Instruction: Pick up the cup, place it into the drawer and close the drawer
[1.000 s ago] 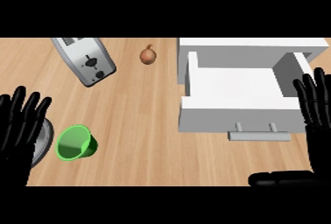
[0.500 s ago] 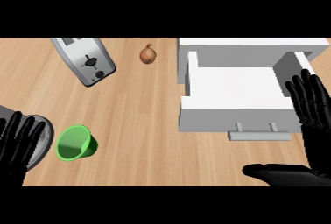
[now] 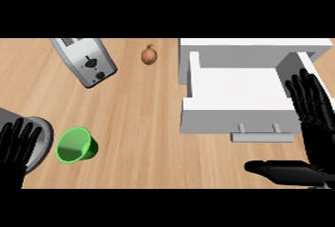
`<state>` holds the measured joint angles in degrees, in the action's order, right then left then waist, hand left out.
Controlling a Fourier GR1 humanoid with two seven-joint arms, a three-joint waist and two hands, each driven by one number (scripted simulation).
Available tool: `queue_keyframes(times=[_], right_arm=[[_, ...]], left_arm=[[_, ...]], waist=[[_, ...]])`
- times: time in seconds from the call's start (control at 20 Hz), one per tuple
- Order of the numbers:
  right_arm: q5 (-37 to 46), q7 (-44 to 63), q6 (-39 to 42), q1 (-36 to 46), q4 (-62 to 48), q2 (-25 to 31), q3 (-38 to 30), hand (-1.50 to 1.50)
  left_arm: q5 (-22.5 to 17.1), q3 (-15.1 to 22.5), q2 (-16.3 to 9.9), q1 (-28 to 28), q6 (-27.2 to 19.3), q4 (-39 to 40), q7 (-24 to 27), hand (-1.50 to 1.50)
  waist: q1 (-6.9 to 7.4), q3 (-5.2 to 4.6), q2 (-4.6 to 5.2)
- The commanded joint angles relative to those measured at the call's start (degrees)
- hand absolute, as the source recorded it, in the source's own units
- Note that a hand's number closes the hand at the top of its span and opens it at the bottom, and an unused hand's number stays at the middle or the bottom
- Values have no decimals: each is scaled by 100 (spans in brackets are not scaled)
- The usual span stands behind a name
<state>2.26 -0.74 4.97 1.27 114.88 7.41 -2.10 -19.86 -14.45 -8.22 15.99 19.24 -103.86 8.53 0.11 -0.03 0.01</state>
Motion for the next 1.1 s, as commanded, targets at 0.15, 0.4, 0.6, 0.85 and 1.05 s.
queue_keyframes(times=[0.15,0.4,0.6,0.85,1.05], right_arm=[[-148,-218,231,-189,23,74,-193,-150],[-32,260,108,242,6,55,-116,-150],[-79,310,28,299,87,-87,-91,-150],[-237,262,243,335,16,101,-337,-150],[-299,154,407,161,-43,95,-354,-150]], left_arm=[[907,-117,109,-152,-103,1230,904,-150],[997,-511,-285,-650,100,2710,1527,-150],[1496,-508,-315,-1194,-114,4054,2346,-150],[1507,-645,-449,-1427,61,5259,3261,-150],[1473,-801,-880,-1922,280,6248,3654,-150]], waist=[[-12,2,-3],[-15,-1,2],[-30,-2,5],[-22,-1,1],[-30,-1,2]])
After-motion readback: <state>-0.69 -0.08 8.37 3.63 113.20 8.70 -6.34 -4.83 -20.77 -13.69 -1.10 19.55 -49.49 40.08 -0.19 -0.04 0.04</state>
